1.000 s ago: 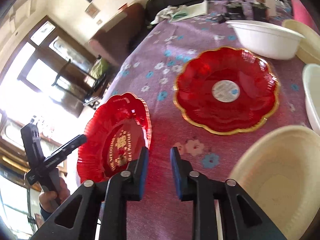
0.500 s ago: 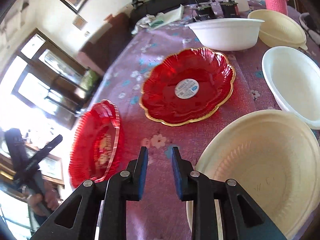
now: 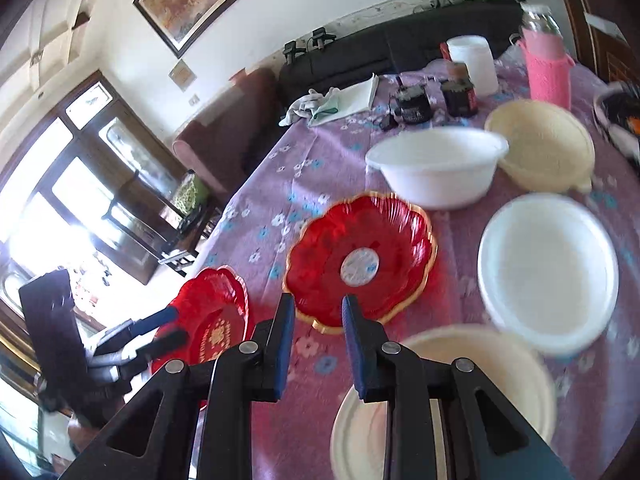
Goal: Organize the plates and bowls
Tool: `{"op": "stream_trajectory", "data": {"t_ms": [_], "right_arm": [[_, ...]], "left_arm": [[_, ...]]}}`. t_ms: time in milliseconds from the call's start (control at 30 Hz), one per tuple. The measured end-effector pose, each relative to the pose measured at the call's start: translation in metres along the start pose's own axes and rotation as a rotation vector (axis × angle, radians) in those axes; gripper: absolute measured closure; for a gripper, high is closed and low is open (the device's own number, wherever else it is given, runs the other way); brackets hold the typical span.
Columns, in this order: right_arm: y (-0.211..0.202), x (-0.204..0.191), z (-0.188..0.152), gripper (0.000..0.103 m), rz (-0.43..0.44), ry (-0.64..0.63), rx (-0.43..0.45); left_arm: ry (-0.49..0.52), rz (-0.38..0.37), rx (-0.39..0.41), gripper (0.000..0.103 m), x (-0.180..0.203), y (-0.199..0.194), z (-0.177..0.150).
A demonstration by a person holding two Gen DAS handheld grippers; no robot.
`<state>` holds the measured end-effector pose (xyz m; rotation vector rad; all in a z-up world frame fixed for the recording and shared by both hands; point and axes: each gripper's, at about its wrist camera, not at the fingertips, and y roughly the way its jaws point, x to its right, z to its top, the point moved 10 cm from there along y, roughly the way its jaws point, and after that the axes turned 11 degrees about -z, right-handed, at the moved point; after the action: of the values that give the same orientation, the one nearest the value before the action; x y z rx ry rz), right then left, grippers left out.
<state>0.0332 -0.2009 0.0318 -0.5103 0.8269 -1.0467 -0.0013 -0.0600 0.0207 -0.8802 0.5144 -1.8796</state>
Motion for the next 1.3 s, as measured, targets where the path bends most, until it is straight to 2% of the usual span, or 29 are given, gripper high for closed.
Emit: {"op": "stream_trajectory", "data": {"t_ms": [67,167,200,267,333,400,500,633,767,967,1067,1133,1200,1300], "right_arm": [[0.001,-0.002,0.018,0.074,-0.022,-0.032,0.017],[0.006,-0.01,0.045,0.048,-0.034,-0.103,0.047],[0.009,-0.011,0.051,0.045,-0.038,-0.117,0.062],[0.019,-0.007,0.053,0.045,-0.046,-0.129,0.06],[0.033,0.006,0.046,0.046,-0.033,-0.114,0.02],[0.039,0.02,0.041,0.059,-0.04,-0.099,-0.004],[0.041,0.039,0.04,0.059,-0.071,-0.085,-0.01],[0.055,0.062,0.037,0.059,-0.074,-0.023,-0.069],[0.063,0.075,0.035,0.059,-0.077,0.032,-0.107],[0.079,0.083,0.028,0.059,-0.078,0.065,-0.158],[0.085,0.082,0.025,0.059,-0.068,0.064,-0.177],[0.087,0.079,0.023,0.059,-0.079,0.051,-0.18],[0.089,0.077,0.021,0.063,-0.089,0.039,-0.185],[0.094,0.076,0.017,0.071,-0.109,0.015,-0.198]], "left_arm": [[0.009,-0.002,-0.01,0.034,0.013,0.011,0.002],[0.005,0.0,-0.029,0.034,0.023,0.025,0.004],[0.005,0.004,-0.037,0.034,0.027,0.031,0.005],[0.018,0.028,-0.049,0.034,0.029,0.039,0.007],[0.026,0.056,-0.06,0.034,0.028,0.047,0.01],[0.01,0.07,-0.065,0.034,0.024,0.054,0.015],[-0.027,0.076,-0.06,0.034,0.016,0.065,0.026],[-0.056,0.124,-0.062,0.034,0.0,0.077,0.042],[-0.125,0.135,-0.08,0.034,-0.024,0.088,0.055],[-0.154,0.187,-0.144,0.034,-0.054,0.111,0.065],[-0.193,0.167,-0.19,0.034,-0.065,0.125,0.062],[-0.218,0.174,-0.209,0.047,-0.073,0.13,0.059],[-0.205,0.172,-0.237,0.054,-0.073,0.135,0.057],[-0.201,0.171,-0.259,0.058,-0.074,0.141,0.053]]}}
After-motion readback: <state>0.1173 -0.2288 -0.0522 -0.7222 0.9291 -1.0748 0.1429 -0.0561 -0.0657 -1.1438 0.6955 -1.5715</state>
